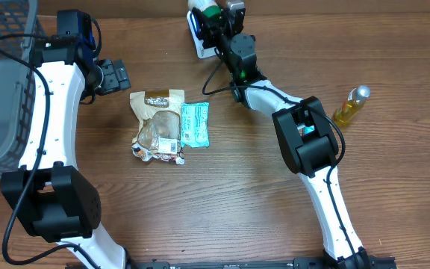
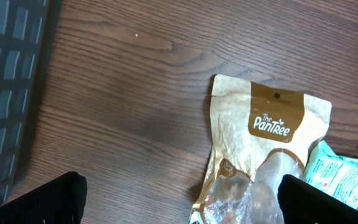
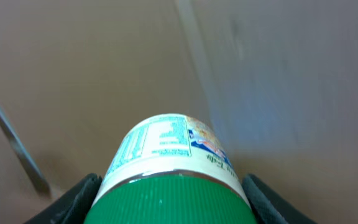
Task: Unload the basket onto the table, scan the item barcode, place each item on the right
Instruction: 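Hold the green-capped jar over the scanner window with the right gripper, then carry the jar right and set it down beside the snack packet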
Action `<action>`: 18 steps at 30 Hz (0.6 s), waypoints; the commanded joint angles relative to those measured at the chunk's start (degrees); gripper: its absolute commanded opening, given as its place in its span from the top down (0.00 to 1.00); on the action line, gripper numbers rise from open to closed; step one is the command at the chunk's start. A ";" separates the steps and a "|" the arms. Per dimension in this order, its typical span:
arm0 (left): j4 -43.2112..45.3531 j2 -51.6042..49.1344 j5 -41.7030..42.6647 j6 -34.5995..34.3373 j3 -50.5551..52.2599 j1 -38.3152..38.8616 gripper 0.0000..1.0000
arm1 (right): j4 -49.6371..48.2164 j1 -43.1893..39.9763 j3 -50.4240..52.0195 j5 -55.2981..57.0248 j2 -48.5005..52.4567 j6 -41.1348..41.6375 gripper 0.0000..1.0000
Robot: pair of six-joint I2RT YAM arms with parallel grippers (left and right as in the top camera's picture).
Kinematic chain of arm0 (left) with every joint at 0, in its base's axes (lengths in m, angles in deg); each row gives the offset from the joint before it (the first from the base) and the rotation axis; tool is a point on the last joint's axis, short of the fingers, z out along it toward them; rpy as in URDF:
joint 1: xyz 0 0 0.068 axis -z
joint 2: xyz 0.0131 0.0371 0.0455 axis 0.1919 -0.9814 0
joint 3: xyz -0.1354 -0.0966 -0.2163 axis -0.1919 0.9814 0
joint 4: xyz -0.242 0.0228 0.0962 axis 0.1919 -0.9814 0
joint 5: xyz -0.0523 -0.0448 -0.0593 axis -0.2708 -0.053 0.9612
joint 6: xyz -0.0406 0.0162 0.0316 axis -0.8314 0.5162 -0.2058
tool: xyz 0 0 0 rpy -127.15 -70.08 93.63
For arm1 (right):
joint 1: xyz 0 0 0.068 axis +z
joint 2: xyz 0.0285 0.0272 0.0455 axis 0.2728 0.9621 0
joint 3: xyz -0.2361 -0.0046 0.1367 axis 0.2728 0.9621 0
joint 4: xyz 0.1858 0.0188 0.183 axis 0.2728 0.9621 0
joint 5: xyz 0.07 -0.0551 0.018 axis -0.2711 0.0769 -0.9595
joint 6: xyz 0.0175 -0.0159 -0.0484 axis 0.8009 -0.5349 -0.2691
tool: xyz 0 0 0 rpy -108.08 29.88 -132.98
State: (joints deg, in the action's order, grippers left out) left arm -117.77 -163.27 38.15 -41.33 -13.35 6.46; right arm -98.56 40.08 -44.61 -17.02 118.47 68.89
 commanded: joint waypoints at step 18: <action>0.02 0.26 0.22 1.11 -0.90 0.11 0.00 | 102.20 -7.21 -1.79 -7.56 -40.54 5.90 0.68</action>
State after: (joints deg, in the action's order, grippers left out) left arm -117.77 -163.27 38.13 -41.33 -13.35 6.46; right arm -1.95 35.73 -46.23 -24.76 78.29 74.63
